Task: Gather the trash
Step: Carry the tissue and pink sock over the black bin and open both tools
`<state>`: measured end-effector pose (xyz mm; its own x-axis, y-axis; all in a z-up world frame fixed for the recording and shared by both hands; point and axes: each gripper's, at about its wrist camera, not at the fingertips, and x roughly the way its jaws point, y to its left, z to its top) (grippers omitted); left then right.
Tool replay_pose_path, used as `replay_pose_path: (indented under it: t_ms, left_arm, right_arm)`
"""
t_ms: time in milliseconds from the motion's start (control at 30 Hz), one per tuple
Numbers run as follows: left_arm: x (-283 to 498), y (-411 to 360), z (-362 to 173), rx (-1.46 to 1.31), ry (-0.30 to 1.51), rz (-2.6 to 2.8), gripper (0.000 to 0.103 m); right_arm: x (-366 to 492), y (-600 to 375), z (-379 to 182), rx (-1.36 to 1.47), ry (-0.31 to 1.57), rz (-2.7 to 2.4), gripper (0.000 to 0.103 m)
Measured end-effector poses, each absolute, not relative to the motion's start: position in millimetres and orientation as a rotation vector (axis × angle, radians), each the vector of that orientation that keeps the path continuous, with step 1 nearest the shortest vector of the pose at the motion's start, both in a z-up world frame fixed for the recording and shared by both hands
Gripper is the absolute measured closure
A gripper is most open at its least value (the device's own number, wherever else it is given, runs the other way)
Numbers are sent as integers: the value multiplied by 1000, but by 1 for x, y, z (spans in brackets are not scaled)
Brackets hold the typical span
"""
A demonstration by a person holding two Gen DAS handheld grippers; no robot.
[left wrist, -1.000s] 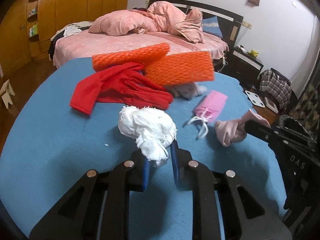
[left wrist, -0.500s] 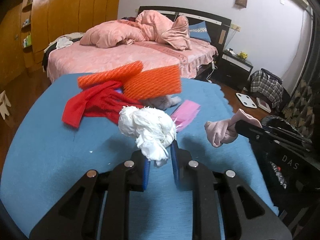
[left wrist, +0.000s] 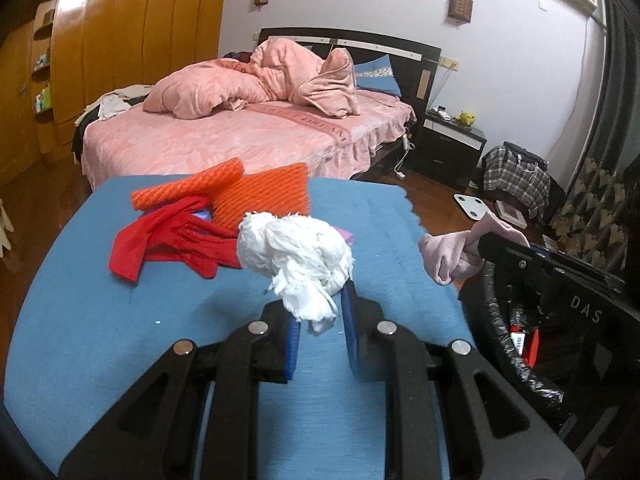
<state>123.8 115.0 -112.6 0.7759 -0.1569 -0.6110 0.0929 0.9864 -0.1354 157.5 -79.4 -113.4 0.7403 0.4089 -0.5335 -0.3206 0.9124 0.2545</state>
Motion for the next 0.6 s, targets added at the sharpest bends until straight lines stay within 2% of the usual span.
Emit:
replay_pose_path:
  t_ms: [600]
  left_arm:
    - [112, 48, -89, -69, 623, -276, 85]
  right_arm:
    - [117, -153, -85, 185, 546, 293, 90]
